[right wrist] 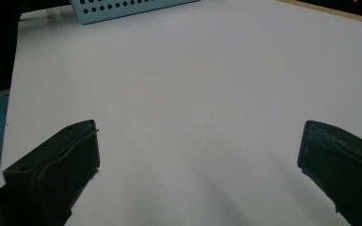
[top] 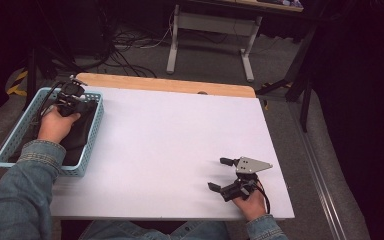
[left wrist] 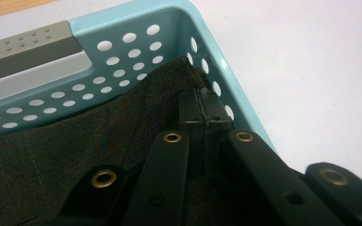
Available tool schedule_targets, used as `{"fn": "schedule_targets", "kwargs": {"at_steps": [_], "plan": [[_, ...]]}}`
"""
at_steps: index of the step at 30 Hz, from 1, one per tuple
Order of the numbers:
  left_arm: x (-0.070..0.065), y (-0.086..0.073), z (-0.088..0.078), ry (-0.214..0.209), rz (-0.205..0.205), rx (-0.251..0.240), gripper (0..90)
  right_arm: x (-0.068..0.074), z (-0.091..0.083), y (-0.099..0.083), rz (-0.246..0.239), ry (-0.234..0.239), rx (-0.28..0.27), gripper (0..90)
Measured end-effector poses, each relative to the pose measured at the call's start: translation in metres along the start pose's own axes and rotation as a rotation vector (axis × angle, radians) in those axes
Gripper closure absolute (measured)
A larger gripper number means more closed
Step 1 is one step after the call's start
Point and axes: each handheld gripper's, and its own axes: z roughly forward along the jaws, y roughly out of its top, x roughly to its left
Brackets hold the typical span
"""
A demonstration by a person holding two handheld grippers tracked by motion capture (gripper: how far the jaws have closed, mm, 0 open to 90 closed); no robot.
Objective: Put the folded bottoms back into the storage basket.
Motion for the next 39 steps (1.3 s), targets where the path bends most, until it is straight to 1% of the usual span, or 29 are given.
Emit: {"fn": "schedule_targets", "kwargs": {"at_steps": [4, 7, 11, 13, 17, 18, 20, 23, 25, 27, 31, 32, 33, 35, 37, 39], "plan": [[0.0, -0.001, 0.007, 0.003, 0.005, 0.029, 89.6, 0.0, 0.0, 0.0, 0.0, 0.0, 0.0, 0.4], [-0.001, -0.002, 0.011, 0.018, 0.031, 0.056, 89.6, 0.0, 0.0, 0.0, -0.001, 0.0, 0.001, 0.4], [0.002, -0.004, 0.012, -0.001, 0.001, 0.073, 89.6, 0.0, 0.0, 0.0, 0.0, 0.0, 0.0, 0.4], [0.002, -0.004, 0.01, -0.003, -0.01, 0.072, 89.6, 0.0, 0.0, 0.0, 0.0, 0.0, 0.0, 0.5], [0.001, -0.007, 0.003, -0.013, -0.005, 0.062, 89.6, 0.0, 0.0, 0.0, 0.001, -0.001, -0.001, 0.4], [0.001, -0.009, -0.001, -0.019, -0.001, 0.06, 89.6, 0.0, 0.0, 0.0, 0.001, -0.001, -0.001, 0.4], [0.0, -0.014, -0.011, -0.025, 0.014, 0.039, 89.6, 0.0, 0.0, 0.0, 0.0, -0.001, -0.001, 0.4], [-0.001, -0.023, -0.027, -0.043, 0.012, 0.015, 89.5, 0.0, 0.0, 0.0, -0.001, -0.001, 0.001, 0.4], [-0.001, -0.029, -0.037, -0.055, 0.018, -0.001, 89.6, 0.0, 0.0, 0.0, 0.0, -0.002, 0.003, 0.4], [-0.004, -0.035, -0.046, -0.071, 0.031, -0.013, 89.5, 0.0, 0.0, 0.0, -0.001, -0.004, 0.006, 0.5], [-0.012, -0.047, -0.06, -0.102, 0.065, -0.019, 89.5, 0.0, 0.001, 0.0, -0.001, -0.006, 0.007, 0.5], [-0.015, -0.051, -0.062, -0.112, 0.069, -0.018, 89.5, 0.0, 0.001, 0.0, 0.0, -0.005, 0.007, 0.4], [-0.018, -0.054, -0.065, -0.117, 0.083, -0.016, 89.5, 0.0, 0.001, 0.0, 0.0, -0.005, 0.009, 0.4], [-0.021, -0.059, -0.067, -0.121, 0.095, -0.005, 89.5, 0.0, 0.001, 0.0, -0.001, -0.005, 0.01, 0.4], [-0.024, -0.064, -0.067, -0.125, 0.111, 0.013, 89.5, 0.0, 0.001, 0.0, -0.001, -0.005, 0.01, 0.4], [-0.027, -0.068, -0.064, -0.121, 0.133, 0.04, 89.5, 0.0, 0.001, 0.0, -0.001, -0.005, 0.011, 0.4]]}}
